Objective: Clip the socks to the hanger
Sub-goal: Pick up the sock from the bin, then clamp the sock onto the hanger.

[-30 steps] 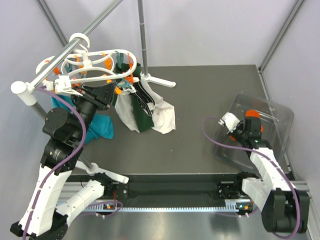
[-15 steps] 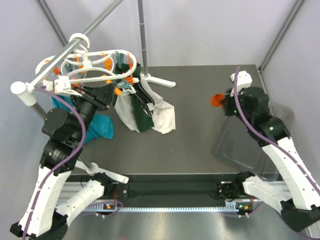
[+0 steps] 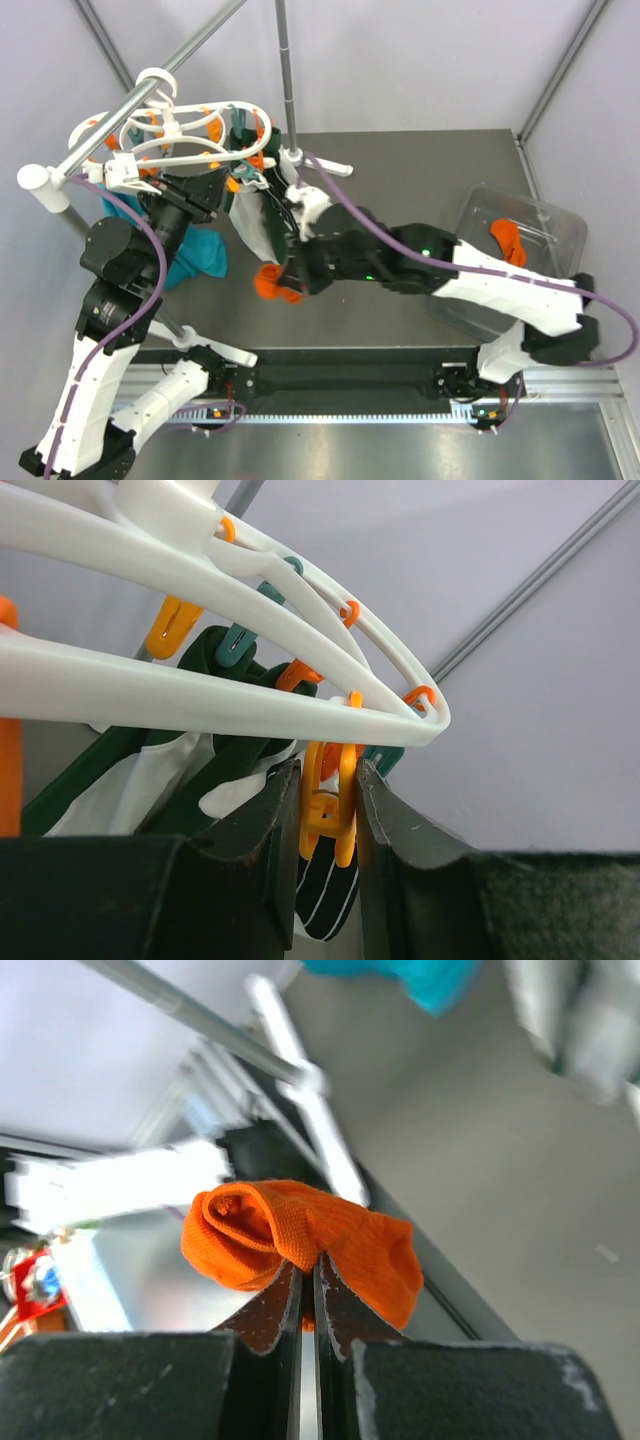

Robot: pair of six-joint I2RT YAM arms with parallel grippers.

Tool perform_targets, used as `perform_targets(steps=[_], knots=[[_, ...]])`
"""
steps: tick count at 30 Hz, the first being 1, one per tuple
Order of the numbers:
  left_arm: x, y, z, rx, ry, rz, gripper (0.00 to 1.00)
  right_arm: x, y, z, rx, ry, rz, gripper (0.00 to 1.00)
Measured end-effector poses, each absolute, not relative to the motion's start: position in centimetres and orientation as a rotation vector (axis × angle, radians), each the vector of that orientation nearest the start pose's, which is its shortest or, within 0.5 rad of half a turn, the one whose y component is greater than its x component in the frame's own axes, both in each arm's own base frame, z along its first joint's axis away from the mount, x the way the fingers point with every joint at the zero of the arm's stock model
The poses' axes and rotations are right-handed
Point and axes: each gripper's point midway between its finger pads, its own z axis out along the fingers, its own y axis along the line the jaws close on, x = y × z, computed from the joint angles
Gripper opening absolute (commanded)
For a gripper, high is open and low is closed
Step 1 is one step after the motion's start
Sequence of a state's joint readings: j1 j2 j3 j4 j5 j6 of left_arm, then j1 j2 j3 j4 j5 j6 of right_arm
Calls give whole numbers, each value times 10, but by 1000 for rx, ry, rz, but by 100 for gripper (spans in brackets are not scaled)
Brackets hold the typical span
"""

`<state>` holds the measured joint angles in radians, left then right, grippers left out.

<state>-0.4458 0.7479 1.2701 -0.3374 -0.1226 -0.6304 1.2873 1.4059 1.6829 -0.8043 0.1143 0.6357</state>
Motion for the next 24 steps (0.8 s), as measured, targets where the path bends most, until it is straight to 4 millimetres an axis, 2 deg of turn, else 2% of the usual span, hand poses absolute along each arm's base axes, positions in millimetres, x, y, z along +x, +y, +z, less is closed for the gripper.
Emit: perform_targets(steps=[3,9,19,24], knots=[[232,-114,481,-240,1414,-806,0,96,427,362,-688,2153,1059,0],[220,-109,486,-232,1390,-820,0,111,458,380,-645,2130,1106,0],[215,-110,485,-218,1395,-830,0,163,457,403,-454,2102,1201,0],[214,-112,485,-211,1397,-836,0,163,459,417,-437,2078,1256,0]])
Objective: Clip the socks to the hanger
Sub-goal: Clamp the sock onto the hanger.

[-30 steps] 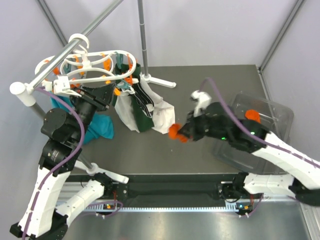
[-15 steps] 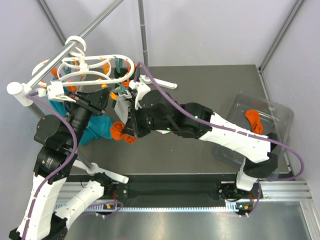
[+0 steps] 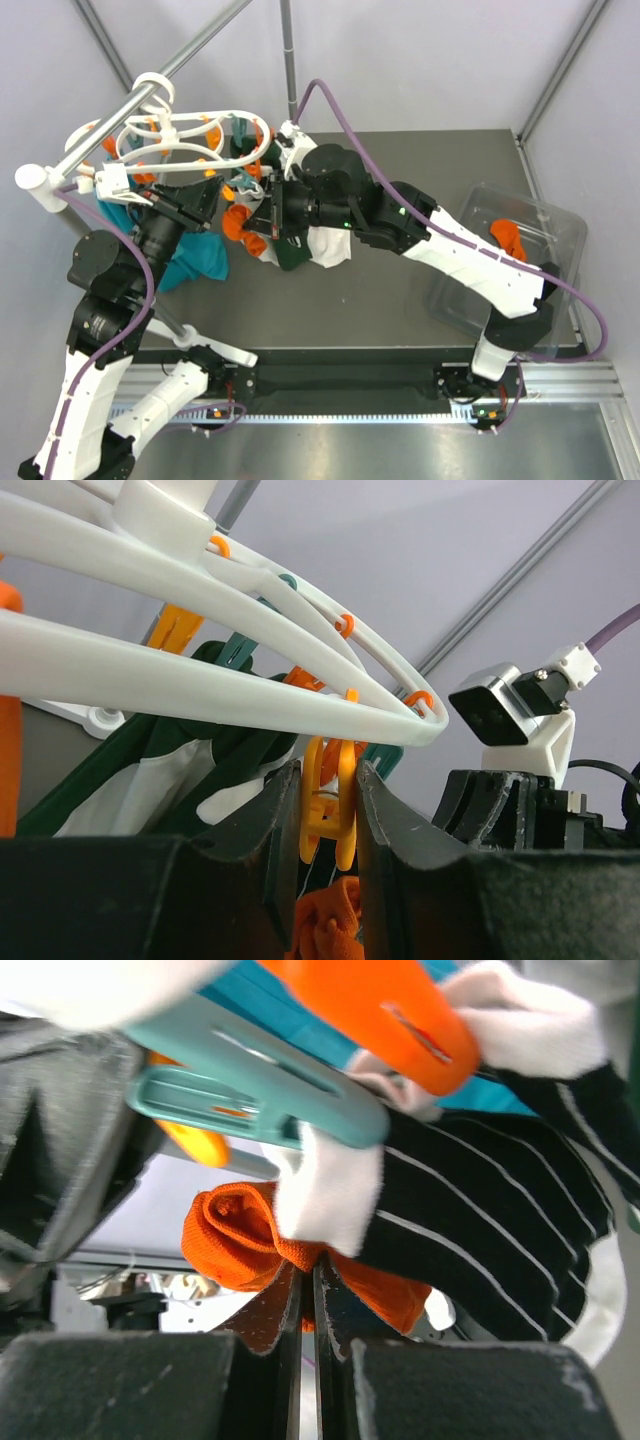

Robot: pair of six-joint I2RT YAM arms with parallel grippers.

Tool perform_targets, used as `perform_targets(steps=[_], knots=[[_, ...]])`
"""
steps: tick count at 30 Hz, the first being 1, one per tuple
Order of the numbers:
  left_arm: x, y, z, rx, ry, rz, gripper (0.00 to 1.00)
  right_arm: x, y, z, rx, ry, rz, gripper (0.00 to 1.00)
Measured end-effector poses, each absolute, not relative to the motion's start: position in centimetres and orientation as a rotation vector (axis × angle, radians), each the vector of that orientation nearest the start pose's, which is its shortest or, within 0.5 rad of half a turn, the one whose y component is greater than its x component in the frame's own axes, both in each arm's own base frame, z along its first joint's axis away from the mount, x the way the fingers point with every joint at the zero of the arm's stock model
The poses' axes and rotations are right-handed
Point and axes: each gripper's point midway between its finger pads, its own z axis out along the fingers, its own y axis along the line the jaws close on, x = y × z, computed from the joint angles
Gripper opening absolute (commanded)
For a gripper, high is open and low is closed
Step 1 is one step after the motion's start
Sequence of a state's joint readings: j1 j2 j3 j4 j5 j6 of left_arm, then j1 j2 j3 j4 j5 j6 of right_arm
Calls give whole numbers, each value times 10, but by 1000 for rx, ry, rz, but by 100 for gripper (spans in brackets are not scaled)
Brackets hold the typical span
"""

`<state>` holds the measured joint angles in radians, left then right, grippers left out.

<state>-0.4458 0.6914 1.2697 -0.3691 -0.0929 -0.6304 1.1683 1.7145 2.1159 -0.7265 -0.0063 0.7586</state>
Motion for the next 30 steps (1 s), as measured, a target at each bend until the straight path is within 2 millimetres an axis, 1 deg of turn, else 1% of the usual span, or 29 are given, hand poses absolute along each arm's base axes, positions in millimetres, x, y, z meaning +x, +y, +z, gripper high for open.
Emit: perform_targets(steps=[5,13,24,30], knots=[[214,-113,485,-204,1400,-841,0,163,465,424,-430,2060,1290,0],[213,-115,484,-193,1406,-848,0,167,478,422,-423,2063,1306,0],[213,-115,483,-191,1410,-845,0,169,478,426,-414,2049,1310,0],[213,-115,483,-190,1410,-845,0,172,473,431,-400,2037,1311,0]])
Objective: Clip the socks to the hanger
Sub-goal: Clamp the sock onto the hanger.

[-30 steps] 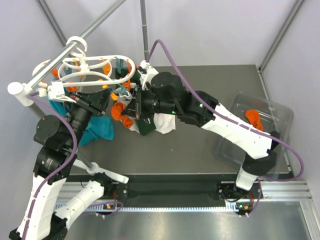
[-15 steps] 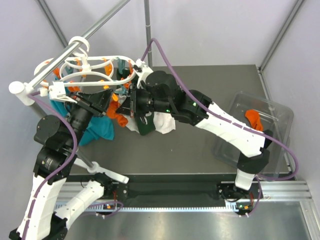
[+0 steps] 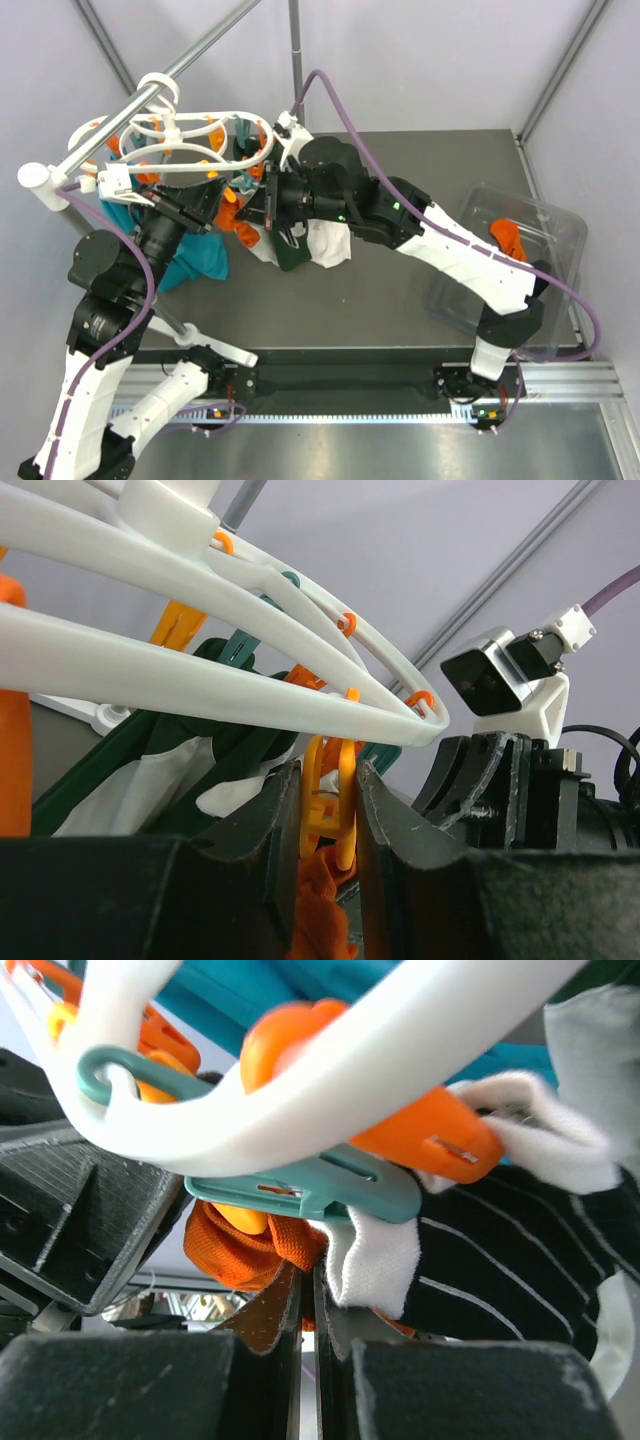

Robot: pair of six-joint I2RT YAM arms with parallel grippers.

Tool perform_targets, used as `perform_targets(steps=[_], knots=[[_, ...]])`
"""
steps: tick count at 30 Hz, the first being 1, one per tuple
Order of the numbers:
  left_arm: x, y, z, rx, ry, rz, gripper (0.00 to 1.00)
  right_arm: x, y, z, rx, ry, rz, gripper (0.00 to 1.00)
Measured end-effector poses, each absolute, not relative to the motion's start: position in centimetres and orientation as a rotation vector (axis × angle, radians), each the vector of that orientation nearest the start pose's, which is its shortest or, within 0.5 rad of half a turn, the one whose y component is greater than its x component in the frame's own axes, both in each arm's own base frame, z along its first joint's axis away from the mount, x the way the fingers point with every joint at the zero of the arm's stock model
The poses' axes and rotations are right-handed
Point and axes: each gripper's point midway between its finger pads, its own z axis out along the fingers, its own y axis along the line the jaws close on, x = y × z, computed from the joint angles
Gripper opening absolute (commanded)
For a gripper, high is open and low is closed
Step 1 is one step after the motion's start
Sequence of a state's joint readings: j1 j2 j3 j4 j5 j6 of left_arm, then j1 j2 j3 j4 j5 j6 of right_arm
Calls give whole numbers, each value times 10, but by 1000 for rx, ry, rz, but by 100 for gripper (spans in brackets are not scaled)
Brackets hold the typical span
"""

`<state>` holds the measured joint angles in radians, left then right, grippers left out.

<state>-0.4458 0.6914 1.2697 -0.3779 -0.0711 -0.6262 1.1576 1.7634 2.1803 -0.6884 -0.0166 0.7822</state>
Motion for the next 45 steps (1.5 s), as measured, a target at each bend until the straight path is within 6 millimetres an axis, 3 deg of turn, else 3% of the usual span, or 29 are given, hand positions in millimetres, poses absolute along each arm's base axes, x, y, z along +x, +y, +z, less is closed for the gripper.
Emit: perform_targets(steps=[9,23,25,26,30,33,41,45], knots=[[213,-115,483,-190,1410,-845,0,185,456,447,-356,2002,1311,0],[214,-116,483,-188,1413,-846,0,178,459,451,-416,1972,1336,0],[214,-116,483,-190,1412,-844,10,180,459,453,-421,1956,1331,0],[214,-115,483,-191,1412,-844,22,181,459,453,-423,1947,1328,0],[215,-114,482,-199,1412,-836,46,185,457,452,-433,1921,1301,0],[212,-117,467,-187,1475,-837,62,187,458,454,-441,1897,1291,0],[207,-118,445,-188,1569,-825,78,194,464,448,-465,1856,1261,0],[199,-113,448,-195,1573,-817,81,202,463,455,-451,1811,1235,0]])
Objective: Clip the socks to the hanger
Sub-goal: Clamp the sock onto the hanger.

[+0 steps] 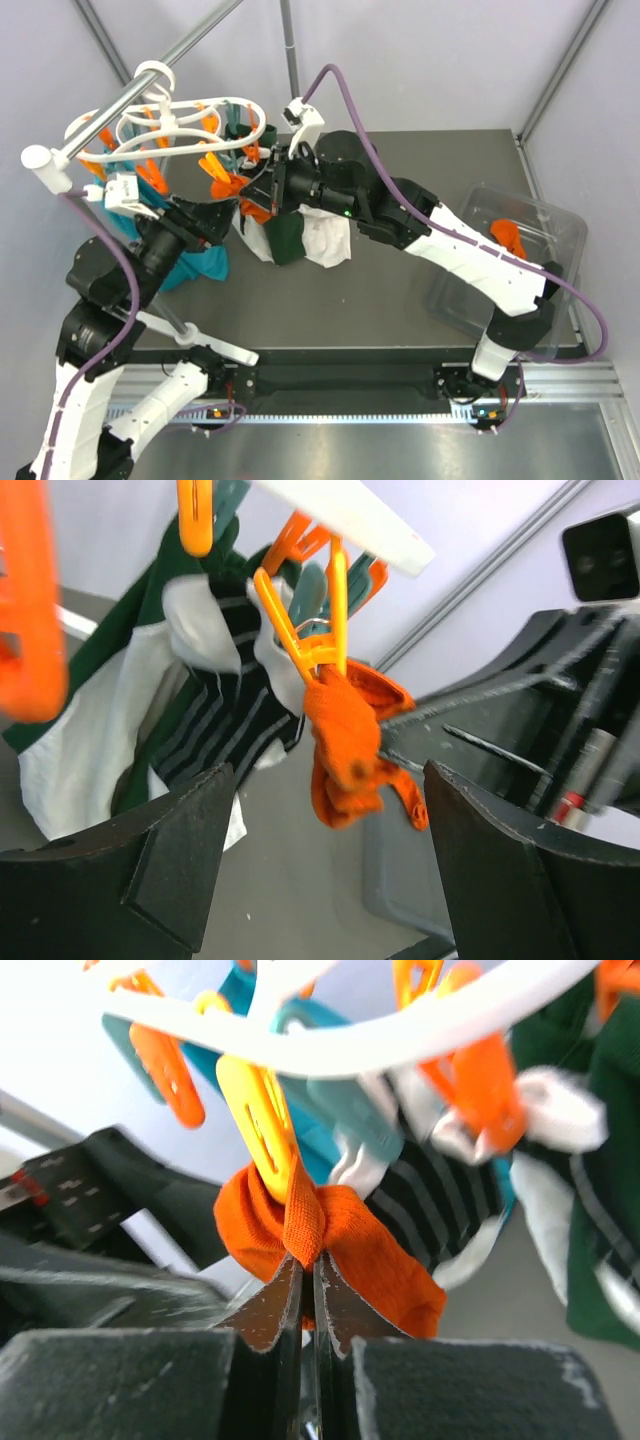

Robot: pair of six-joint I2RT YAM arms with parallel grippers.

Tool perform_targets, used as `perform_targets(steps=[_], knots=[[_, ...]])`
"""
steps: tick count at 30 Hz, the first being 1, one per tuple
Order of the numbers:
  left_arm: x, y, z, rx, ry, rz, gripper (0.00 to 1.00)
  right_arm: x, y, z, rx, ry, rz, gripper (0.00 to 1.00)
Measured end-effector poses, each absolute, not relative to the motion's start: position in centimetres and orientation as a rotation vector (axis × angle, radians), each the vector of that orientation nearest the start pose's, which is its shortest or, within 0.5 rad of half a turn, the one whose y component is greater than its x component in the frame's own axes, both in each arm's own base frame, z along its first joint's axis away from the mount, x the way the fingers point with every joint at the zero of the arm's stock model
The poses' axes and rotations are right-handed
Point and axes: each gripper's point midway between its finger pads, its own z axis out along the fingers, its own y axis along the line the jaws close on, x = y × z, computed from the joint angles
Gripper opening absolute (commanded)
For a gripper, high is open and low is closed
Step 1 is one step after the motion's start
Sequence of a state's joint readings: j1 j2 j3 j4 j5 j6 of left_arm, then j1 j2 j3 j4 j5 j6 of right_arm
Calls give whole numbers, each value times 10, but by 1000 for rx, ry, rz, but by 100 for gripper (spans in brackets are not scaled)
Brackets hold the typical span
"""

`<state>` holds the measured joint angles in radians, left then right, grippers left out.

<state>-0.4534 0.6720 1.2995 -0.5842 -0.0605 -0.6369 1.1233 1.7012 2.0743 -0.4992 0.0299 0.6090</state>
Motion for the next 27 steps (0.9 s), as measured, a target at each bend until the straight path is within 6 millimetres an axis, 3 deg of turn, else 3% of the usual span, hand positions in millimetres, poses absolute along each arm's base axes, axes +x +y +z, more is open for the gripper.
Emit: perform_targets(steps=[5,8,11,15,20,27], knots=[[174,-92,475,-225,1466,-821,68,217,458,464,-414,1732,1165,0],[152,-73,494,-259,1354,-825,63,232,449,460,-391,1687,1082,1],[130,-54,511,-285,1244,-832,63,251,439,458,-354,1653,990,4],[122,-42,525,-310,1196,-809,63,285,420,460,-297,1608,884,9],[144,-45,526,-326,1257,-746,60,324,392,470,-243,1557,808,14],[212,-64,490,-368,1450,-600,61,321,398,476,-311,1528,860,17]])
